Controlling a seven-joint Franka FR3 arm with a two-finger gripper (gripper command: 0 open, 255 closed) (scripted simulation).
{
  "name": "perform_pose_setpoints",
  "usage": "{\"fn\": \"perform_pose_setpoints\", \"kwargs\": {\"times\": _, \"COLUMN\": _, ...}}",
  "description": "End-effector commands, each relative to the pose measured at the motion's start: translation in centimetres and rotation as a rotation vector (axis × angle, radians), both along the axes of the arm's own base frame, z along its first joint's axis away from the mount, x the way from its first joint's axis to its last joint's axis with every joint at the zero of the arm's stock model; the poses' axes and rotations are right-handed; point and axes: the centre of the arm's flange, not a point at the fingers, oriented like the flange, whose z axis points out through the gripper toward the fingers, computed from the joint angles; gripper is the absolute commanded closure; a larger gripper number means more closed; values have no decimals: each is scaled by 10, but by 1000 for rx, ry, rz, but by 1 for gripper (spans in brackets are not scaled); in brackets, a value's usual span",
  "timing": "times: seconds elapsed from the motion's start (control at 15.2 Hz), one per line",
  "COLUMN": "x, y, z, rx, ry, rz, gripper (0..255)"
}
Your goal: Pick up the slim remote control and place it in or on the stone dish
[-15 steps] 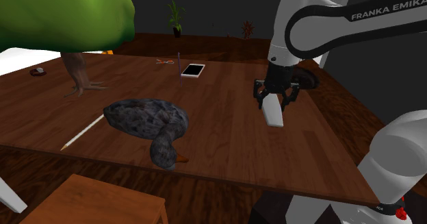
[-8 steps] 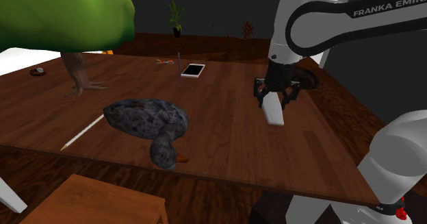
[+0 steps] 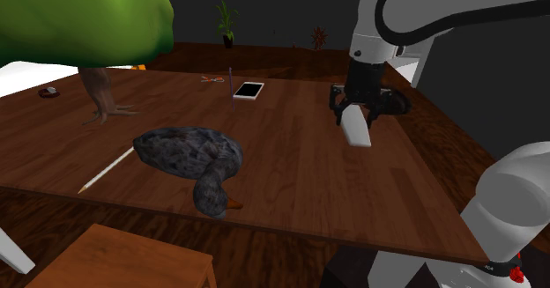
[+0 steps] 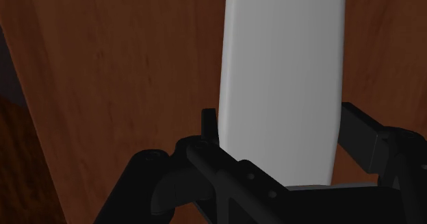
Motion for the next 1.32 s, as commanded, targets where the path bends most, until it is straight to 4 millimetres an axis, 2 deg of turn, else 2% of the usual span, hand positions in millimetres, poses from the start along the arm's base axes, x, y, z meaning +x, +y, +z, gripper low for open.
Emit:
{"fn": "perform_pose_setpoints", "kwargs": {"times": 0.0, "x": 1, "y": 0, "z": 11, "rx": 0, "ry": 0, "rz": 0, "gripper": 255}}
{"fn": "perform_pose_setpoints", "kwargs": {"times": 1.25, "x": 1, "y": 0, "z": 111, "rx": 0, "ry": 0, "rz": 0, "gripper": 255}}
